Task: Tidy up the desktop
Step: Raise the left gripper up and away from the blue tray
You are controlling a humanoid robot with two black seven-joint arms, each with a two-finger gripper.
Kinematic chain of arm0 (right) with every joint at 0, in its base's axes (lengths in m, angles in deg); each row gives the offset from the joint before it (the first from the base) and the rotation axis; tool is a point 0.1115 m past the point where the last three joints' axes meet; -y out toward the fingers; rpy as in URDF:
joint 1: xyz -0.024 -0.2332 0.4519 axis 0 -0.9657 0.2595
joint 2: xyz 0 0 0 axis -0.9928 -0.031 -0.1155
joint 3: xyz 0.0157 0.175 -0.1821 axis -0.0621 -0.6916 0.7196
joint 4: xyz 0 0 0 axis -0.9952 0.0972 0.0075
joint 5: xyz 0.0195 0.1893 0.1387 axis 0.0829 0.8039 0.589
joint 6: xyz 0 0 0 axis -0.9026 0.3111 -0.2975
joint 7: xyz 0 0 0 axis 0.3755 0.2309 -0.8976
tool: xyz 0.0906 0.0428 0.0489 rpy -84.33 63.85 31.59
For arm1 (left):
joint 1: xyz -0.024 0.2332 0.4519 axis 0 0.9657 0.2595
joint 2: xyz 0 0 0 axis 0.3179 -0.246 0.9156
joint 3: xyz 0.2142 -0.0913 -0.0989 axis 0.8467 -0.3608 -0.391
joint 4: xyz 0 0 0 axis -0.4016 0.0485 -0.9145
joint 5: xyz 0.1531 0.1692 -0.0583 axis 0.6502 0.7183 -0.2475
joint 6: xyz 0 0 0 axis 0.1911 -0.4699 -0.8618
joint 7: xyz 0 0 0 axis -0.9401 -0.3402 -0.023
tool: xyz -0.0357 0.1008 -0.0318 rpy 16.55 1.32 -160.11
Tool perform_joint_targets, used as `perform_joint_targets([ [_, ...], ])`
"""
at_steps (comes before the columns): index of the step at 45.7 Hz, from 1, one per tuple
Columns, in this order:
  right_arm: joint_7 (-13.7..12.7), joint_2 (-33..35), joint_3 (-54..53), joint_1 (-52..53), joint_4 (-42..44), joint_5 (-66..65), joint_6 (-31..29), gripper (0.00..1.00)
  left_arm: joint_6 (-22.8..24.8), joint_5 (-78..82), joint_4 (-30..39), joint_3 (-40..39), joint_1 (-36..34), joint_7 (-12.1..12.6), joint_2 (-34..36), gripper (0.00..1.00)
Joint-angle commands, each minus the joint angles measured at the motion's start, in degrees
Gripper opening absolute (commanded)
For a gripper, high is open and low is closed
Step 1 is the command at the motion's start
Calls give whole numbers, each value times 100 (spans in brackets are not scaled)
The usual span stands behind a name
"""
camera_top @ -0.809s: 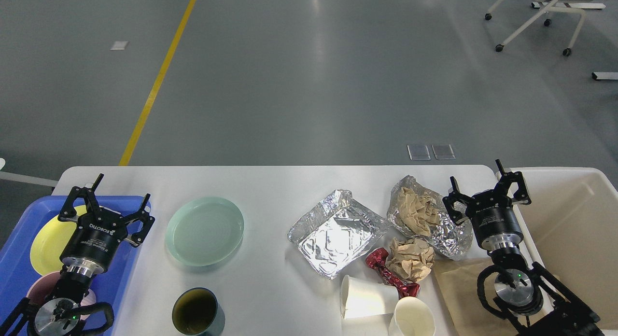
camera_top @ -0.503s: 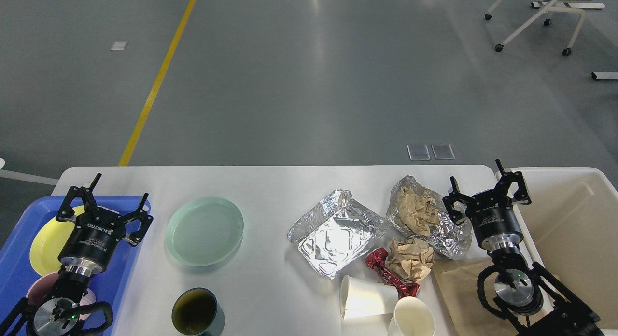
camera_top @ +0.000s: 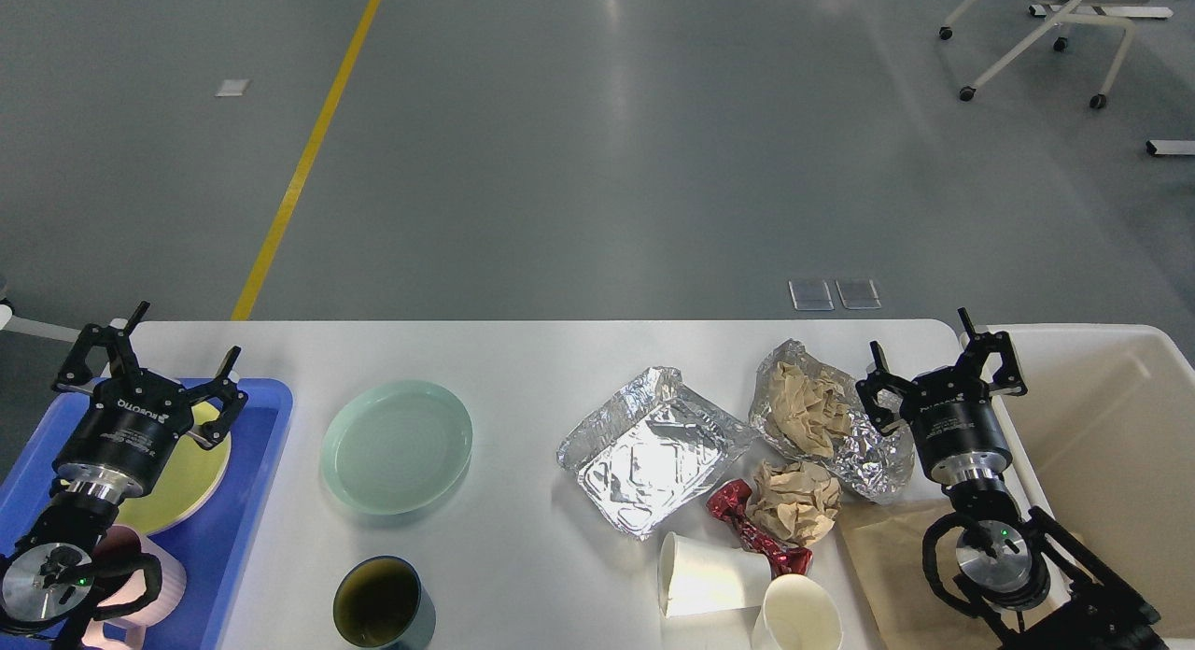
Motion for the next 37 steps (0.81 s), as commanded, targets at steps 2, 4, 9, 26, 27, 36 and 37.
perform_joint_targets([
  [2, 0, 0, 0, 0, 0, 0, 3, 100, -56, -56, -8, 560, -171, -66, 888, 96],
  [4, 0, 0, 0, 0, 0, 0, 3, 100, -73, -30, -43, 754, -346, -58, 1073, 96],
  [9, 0, 0, 0, 0, 0, 0, 3, 100, -65, 23, -315, 1149, -777, -5, 1354, 96],
  [26, 0, 0, 0, 0, 0, 0, 3, 100, 41, -91, -509, 5937, -3386, -84, 3367, 97],
  [27, 0, 0, 0, 0, 0, 0, -6, 100, 41, -91, -509, 6245, -3614, -84, 3394, 97],
  [36, 0, 0, 0, 0, 0, 0, 3, 100, -38, -12, -509, 8645, -5803, -84, 3429, 96],
  [37, 0, 0, 0, 0, 0, 0, 3, 100, -38, 5, -509, 8899, -6031, -75, 3420, 96],
])
